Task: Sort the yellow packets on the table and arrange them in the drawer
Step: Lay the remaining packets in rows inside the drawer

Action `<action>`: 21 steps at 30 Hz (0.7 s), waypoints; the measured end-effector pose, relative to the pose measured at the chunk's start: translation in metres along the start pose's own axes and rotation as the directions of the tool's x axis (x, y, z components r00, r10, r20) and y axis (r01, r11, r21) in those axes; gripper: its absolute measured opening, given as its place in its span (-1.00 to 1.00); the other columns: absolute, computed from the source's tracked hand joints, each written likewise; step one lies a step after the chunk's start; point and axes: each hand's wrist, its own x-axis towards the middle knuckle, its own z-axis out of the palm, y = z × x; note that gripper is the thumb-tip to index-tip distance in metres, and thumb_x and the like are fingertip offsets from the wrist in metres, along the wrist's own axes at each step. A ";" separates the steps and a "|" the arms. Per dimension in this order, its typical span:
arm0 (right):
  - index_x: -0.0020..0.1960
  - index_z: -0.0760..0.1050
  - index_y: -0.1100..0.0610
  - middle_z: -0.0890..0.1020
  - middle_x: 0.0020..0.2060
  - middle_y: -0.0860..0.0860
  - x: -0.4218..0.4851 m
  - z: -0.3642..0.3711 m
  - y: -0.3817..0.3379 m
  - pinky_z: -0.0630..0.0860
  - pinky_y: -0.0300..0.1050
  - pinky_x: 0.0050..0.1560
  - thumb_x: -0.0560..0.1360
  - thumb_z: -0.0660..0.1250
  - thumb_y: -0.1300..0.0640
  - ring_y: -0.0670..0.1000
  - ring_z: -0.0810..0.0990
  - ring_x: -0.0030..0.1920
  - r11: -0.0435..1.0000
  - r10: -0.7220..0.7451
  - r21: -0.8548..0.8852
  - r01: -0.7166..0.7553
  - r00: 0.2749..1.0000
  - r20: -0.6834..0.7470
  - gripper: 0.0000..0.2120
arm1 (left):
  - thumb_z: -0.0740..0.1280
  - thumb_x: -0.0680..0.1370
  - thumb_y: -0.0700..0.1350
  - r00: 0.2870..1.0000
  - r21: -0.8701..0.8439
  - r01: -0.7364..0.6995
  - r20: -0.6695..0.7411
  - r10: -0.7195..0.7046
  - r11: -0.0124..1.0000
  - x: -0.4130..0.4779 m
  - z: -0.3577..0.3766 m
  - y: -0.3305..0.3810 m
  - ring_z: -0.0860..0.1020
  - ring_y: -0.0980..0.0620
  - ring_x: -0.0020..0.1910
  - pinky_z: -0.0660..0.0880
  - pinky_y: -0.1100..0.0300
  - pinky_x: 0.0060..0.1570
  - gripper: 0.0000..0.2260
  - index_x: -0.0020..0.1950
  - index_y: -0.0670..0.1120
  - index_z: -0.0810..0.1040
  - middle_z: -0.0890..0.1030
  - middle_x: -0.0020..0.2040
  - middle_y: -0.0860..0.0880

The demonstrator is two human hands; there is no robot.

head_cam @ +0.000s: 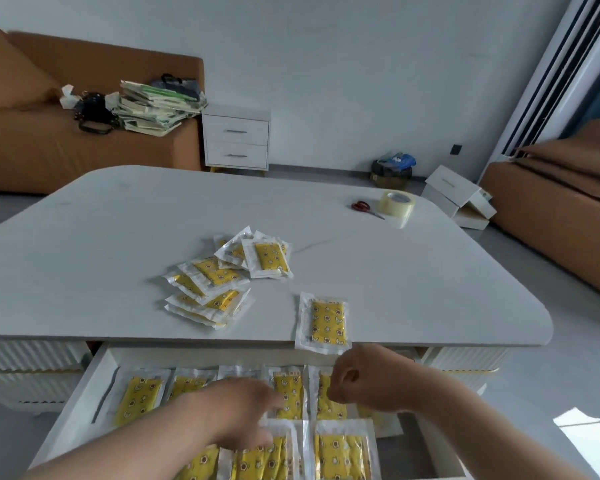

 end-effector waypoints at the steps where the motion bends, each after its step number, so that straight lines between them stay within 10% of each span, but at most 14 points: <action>1: 0.03 0.66 0.01 0.68 -0.06 -0.14 0.001 -0.004 0.000 0.58 -0.26 0.00 0.50 0.35 -0.12 -0.19 0.63 -0.09 1.000 0.020 0.023 -0.019 0.998 -0.057 -0.75 | 0.30 0.55 0.12 0.998 -0.031 0.012 -0.057 -0.014 0.999 -0.006 -0.009 0.003 0.41 0.00 0.39 0.37 0.06 0.33 -0.53 0.46 0.14 0.34 0.41 0.45 0.07; 8: -0.09 0.56 0.12 0.62 -0.22 -0.01 0.042 -0.013 -0.002 0.46 -0.20 -0.31 0.55 0.24 -0.17 -0.03 0.56 -0.24 0.945 0.324 0.120 -0.303 0.837 -0.441 -0.65 | 0.29 0.60 -0.02 0.864 -0.379 -0.021 -0.472 -0.173 0.925 -0.018 -0.053 -0.024 0.55 0.23 0.02 0.51 0.23 0.10 -0.82 0.18 0.11 0.59 0.61 0.06 0.18; 15: 0.17 0.49 0.16 0.58 0.10 0.07 0.087 -0.015 -0.017 0.51 -0.10 0.11 0.44 0.35 -0.24 0.09 0.55 0.13 0.899 0.399 -0.057 -0.435 0.863 -0.309 -0.47 | 0.28 0.60 -0.03 0.702 -0.437 0.033 -0.630 -0.332 0.899 0.003 -0.065 -0.057 0.47 0.15 -0.42 0.39 0.21 -0.34 -0.75 -0.27 0.00 0.56 0.55 -0.41 0.05; 21: 0.35 0.24 0.13 0.38 0.10 0.07 0.112 -0.022 0.003 0.47 -0.15 -0.10 0.36 0.48 0.05 0.09 0.45 0.07 0.868 0.464 0.325 -0.375 0.846 -0.263 -0.33 | 0.28 0.50 -0.03 0.539 -0.566 0.163 -0.635 -0.554 0.808 0.058 -0.107 -0.068 0.50 -0.06 -0.35 0.32 0.16 -0.37 -0.74 -0.37 -0.08 0.41 0.48 -0.43 -0.01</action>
